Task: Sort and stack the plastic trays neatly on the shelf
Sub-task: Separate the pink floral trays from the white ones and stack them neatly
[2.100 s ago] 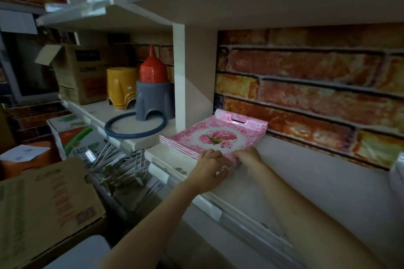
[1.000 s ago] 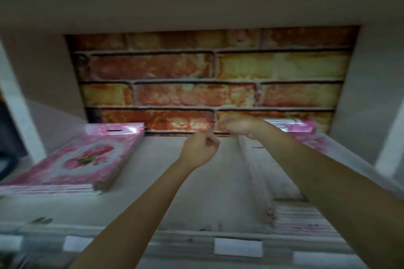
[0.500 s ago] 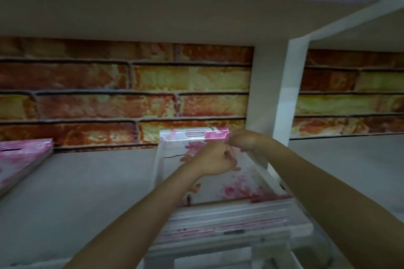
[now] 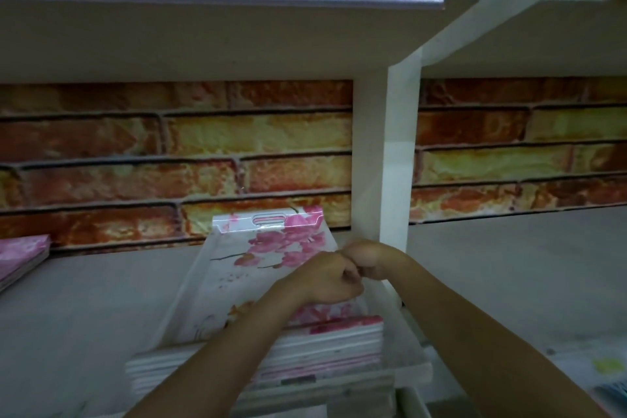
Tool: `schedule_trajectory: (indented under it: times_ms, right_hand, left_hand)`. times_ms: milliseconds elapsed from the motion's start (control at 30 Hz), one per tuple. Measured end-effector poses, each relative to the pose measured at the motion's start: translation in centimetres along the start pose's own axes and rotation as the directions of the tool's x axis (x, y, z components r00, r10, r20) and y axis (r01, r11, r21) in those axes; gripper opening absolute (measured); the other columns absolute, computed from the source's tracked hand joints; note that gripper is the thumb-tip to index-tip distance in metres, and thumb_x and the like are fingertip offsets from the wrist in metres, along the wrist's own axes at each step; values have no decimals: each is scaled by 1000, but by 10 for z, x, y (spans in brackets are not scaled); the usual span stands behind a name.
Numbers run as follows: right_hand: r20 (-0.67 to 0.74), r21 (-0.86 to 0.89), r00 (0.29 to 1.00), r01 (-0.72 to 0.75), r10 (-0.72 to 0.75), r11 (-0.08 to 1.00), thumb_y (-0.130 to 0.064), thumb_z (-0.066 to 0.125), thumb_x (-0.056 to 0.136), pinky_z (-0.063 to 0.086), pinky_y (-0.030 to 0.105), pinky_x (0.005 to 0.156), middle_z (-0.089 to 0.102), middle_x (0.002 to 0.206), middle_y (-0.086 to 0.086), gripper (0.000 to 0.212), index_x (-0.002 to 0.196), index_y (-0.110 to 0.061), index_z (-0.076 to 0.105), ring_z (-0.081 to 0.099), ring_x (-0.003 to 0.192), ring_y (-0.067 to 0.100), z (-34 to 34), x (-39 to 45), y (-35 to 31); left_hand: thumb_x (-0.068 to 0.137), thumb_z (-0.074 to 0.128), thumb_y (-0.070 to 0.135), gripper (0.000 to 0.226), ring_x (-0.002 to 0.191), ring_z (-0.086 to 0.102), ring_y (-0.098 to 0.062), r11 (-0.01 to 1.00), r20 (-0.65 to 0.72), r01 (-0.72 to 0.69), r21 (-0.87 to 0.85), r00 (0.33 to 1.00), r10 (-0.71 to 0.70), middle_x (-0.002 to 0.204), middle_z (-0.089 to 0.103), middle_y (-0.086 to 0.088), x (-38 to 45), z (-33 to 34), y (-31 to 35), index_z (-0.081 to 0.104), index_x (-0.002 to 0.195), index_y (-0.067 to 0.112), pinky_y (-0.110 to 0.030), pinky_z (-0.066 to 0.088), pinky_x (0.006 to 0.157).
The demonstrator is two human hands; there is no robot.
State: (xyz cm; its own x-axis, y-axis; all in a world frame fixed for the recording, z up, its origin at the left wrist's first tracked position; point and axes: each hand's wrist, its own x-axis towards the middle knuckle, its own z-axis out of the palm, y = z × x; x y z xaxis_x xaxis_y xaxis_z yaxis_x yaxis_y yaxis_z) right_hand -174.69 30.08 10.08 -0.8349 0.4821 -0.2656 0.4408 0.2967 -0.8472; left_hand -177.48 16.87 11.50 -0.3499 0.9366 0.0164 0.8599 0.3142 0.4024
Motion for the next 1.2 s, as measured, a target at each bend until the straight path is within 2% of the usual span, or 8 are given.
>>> schedule_trajectory:
  times_ms: [133, 300, 467, 567, 667, 933, 1067, 1200]
  right_hand:
    - [51, 31, 999, -2, 1, 1000, 3, 46, 89, 45, 21, 49, 58, 67, 13, 27, 65, -1, 59, 56, 60, 20, 2, 7, 6]
    - [30, 97, 999, 21, -24, 995, -11, 58, 89, 52, 27, 59, 65, 81, 14, 12, 87, 0, 63, 65, 76, 26, 7, 18, 13]
    - [15, 272, 998, 56, -62, 961, -13, 73, 72, 51, 45, 96, 67, 115, 22, 46, 115, 1, 62, 66, 106, 36, 13, 29, 26]
    - [-10, 344, 994, 109, -113, 932, 4, 61, 80, 52, 35, 82, 68, 99, 17, 22, 99, -4, 66, 65, 89, 30, 20, 26, 28]
    - [-36, 383, 989, 147, -144, 912, 10, 54, 83, 52, 24, 62, 67, 84, 10, 23, 91, -8, 66, 63, 74, 22, 20, 27, 31]
    - [-102, 251, 984, 166, -145, 954, 1, 53, 90, 49, 20, 57, 65, 83, 11, 15, 100, -2, 64, 61, 73, 20, 23, 31, 28]
    - [-161, 276, 979, 166, -125, 947, 2, 51, 90, 50, 30, 73, 64, 78, 12, 14, 93, 0, 65, 61, 79, 28, 28, 38, 29]
    - [-164, 229, 977, 174, -138, 958, 6, 47, 89, 48, 15, 51, 59, 67, 9, 21, 76, -1, 61, 61, 57, 13, 41, 39, 26]
  left_hand:
    - [91, 54, 24, 31, 112, 60, -21, 999, -6, -1, 39, 1000, 1, 127, 63, -5, -1, 2, 0, 66, 119, 17, -27, 47, 96]
    - [99, 41, 21, 39, 128, 47, -20, 999, 118, 4, 54, 993, -10, 147, 45, -2, -5, 3, 6, 51, 136, 17, -24, 35, 104]
    - [102, 32, 24, 39, 124, 49, -23, 993, 176, -27, 118, 984, 6, 142, 49, -6, -8, 4, 7, 50, 135, 16, -29, 38, 101]
    - [102, 29, 26, 39, 115, 52, -26, 988, 184, -23, 152, 983, -5, 136, 51, -11, -8, 5, 5, 50, 133, 15, -28, 38, 88]
    - [102, 30, 27, 38, 104, 52, -23, 988, 183, -41, 147, 983, 13, 133, 52, -12, -7, 4, 4, 52, 131, 15, -27, 36, 84]
    - [102, 32, 28, 34, 89, 43, -14, 973, 224, -62, 224, 974, 10, 127, 54, -9, -6, 0, 0, 51, 127, 15, -25, 31, 76]
    - [101, 32, 31, 34, 87, 44, -15, 958, 227, -80, 276, 974, 16, 126, 55, -9, -8, -2, -2, 51, 126, 18, -26, 32, 73]
    - [101, 32, 32, 33, 83, 43, -13, 955, 238, -99, 278, 971, 31, 122, 55, -7, -15, -7, -12, 52, 124, 19, -26, 32, 67]
